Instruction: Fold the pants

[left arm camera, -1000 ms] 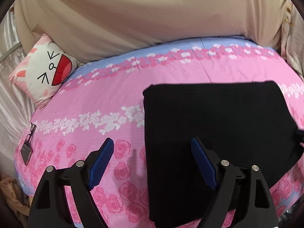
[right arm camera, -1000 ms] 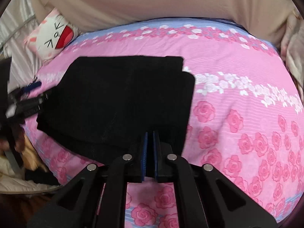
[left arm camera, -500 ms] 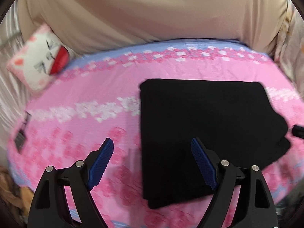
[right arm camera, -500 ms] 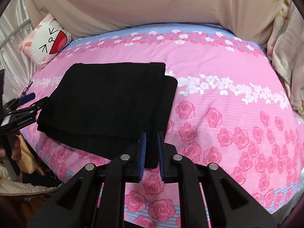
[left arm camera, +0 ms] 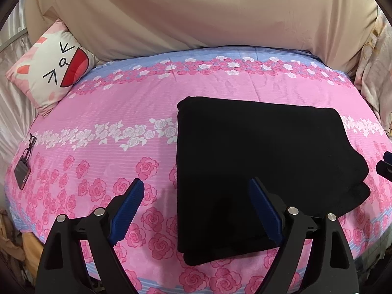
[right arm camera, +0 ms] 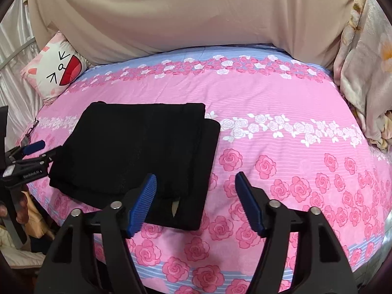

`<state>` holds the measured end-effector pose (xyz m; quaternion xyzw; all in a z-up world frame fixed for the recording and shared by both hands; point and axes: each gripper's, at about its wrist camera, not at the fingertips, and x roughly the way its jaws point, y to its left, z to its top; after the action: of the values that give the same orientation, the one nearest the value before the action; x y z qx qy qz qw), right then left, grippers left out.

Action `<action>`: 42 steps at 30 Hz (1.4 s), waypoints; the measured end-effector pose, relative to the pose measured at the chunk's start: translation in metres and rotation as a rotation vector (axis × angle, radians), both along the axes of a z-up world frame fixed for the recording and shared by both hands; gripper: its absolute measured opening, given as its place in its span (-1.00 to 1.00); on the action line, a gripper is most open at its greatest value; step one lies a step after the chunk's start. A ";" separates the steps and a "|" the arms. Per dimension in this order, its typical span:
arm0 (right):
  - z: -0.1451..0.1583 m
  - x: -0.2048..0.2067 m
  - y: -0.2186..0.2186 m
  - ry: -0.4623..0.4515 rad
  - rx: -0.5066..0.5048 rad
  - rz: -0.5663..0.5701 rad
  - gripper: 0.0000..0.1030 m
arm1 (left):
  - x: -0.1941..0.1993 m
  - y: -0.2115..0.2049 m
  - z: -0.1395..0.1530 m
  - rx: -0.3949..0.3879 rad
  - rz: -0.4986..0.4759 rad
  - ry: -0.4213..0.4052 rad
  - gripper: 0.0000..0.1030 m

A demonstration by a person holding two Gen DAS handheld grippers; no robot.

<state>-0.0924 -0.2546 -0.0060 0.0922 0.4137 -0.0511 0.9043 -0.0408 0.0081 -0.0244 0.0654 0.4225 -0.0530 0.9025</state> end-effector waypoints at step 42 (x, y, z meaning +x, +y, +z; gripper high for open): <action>-0.084 0.040 -0.052 0.160 0.755 0.035 0.78 | 0.066 0.063 -0.064 -0.670 -0.051 0.495 0.76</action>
<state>-0.0524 -0.3070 -0.0898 0.4071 0.4744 0.1132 0.7723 0.0251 0.0714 -0.0887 -0.2360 0.5844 -0.2240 0.7434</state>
